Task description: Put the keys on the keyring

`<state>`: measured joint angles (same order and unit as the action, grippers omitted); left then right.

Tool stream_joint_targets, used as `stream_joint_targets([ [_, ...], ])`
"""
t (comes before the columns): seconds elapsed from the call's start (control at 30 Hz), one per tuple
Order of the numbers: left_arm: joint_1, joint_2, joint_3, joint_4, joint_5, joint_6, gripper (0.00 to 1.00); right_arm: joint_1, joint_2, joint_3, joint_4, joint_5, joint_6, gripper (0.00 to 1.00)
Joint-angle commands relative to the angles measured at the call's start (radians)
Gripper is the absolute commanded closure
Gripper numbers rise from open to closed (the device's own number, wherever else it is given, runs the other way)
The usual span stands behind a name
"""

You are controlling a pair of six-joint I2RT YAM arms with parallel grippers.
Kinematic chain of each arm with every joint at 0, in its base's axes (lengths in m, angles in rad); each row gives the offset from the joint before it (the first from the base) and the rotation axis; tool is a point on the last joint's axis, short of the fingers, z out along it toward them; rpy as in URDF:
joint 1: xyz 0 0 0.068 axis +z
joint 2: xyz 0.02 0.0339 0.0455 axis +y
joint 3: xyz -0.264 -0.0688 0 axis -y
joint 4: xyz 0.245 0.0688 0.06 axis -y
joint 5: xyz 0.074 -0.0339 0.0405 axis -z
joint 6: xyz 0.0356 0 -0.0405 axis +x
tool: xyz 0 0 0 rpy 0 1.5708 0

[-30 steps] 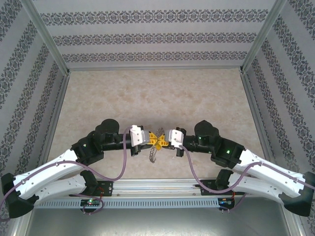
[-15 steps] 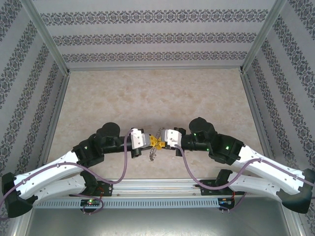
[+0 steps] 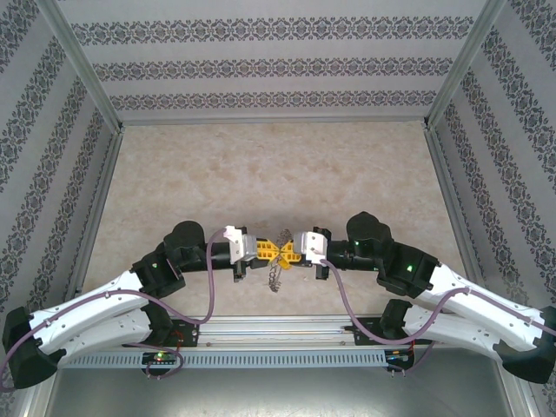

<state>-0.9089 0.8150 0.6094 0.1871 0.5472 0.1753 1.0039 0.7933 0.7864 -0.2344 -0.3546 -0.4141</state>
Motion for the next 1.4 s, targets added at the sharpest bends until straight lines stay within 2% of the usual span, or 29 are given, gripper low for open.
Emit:
stream_joint_targets([
  [0.0,0.001,-0.004,0.047,0.014,0.018,-0.002,1.00,0.009,0.015,0.016,0.044,0.024,-0.003,1.00],
  [0.07,-0.001,0.009,0.096,-0.135,-0.034,0.056,1.00,0.009,0.030,0.053,-0.014,0.063,-0.024,1.00],
  [0.13,-0.002,0.030,0.141,-0.259,-0.080,0.105,0.90,0.009,0.052,0.093,-0.068,0.091,-0.049,1.00],
  [0.27,-0.005,0.058,0.175,-0.371,-0.165,0.143,0.85,0.009,0.103,0.167,-0.144,0.125,-0.079,1.00],
  [0.33,-0.008,0.075,0.187,-0.392,-0.182,0.155,0.88,0.010,0.127,0.191,-0.162,0.123,-0.082,1.00],
  [0.4,-0.012,0.088,0.198,-0.400,-0.190,0.163,1.00,0.013,0.145,0.212,-0.181,0.126,-0.086,1.00],
  [0.43,-0.014,0.092,0.200,-0.399,-0.193,0.164,1.00,0.015,0.151,0.220,-0.195,0.135,-0.091,1.00],
  [0.57,-0.015,0.060,0.163,-0.294,-0.162,0.132,1.00,0.022,0.129,0.204,-0.184,0.148,-0.086,1.00],
  [0.73,-0.013,0.003,0.071,-0.037,-0.061,0.041,1.00,0.022,0.059,0.117,-0.083,0.090,-0.041,0.83],
  [0.83,-0.010,-0.003,0.045,0.060,-0.003,0.009,1.00,0.023,0.059,0.096,-0.059,0.070,-0.020,0.81],
  [1.1,-0.002,-0.023,0.014,0.150,0.036,-0.033,1.00,0.022,0.061,0.081,-0.043,0.046,-0.004,0.82],
  [1.37,-0.001,-0.042,0.009,0.156,0.043,-0.033,1.00,0.022,0.027,0.050,-0.037,0.040,0.021,0.71],
])
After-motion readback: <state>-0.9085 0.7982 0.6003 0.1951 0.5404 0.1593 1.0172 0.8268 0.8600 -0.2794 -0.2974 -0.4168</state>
